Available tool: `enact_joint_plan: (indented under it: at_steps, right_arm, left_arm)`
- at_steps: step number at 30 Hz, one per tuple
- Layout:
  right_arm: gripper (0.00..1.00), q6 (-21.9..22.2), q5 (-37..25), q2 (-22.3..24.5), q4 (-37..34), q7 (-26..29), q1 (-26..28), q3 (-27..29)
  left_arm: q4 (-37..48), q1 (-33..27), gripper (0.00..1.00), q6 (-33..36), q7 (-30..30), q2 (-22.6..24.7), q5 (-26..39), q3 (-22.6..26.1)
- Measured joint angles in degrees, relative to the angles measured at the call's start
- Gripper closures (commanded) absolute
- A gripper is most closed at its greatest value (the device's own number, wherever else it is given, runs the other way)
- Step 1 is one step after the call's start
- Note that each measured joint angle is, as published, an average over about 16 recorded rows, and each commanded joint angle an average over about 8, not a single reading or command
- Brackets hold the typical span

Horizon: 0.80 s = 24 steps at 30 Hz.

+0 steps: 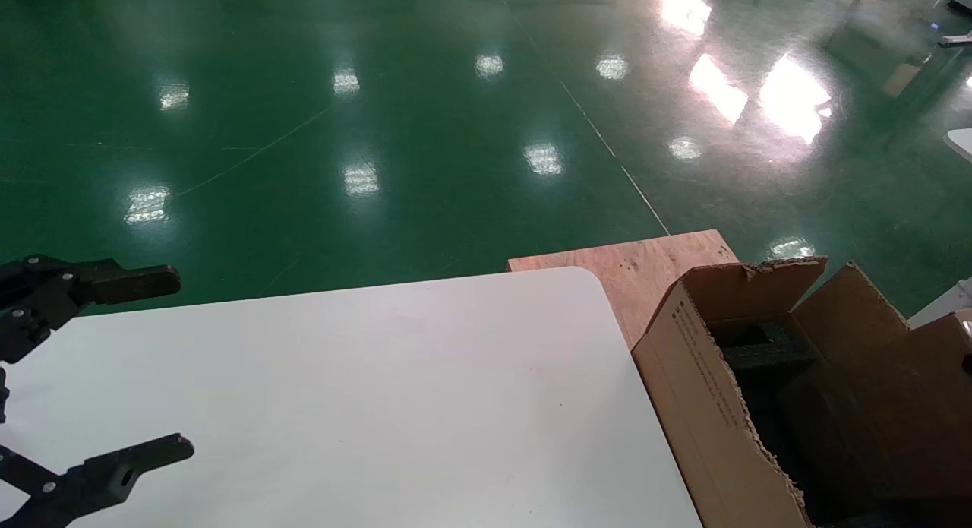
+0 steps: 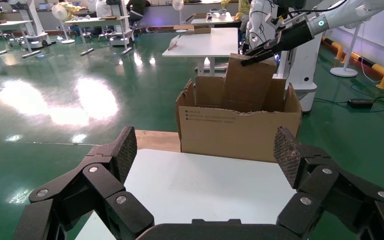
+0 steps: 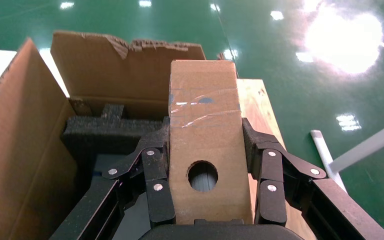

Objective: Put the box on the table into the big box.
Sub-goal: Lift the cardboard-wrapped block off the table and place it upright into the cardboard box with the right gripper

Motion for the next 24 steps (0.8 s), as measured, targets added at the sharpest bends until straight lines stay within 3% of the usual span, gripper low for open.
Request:
enact_joint_plan:
  at_steps: [24]
  right_arm:
    - [1.00, 0.3, -0.7, -3.6, -6.9, -3.4, 8.5, -10.2]
  left_arm:
    - [0.0, 0.0, 0.00, 0.0, 0.0, 0.0, 0.0, 0.0]
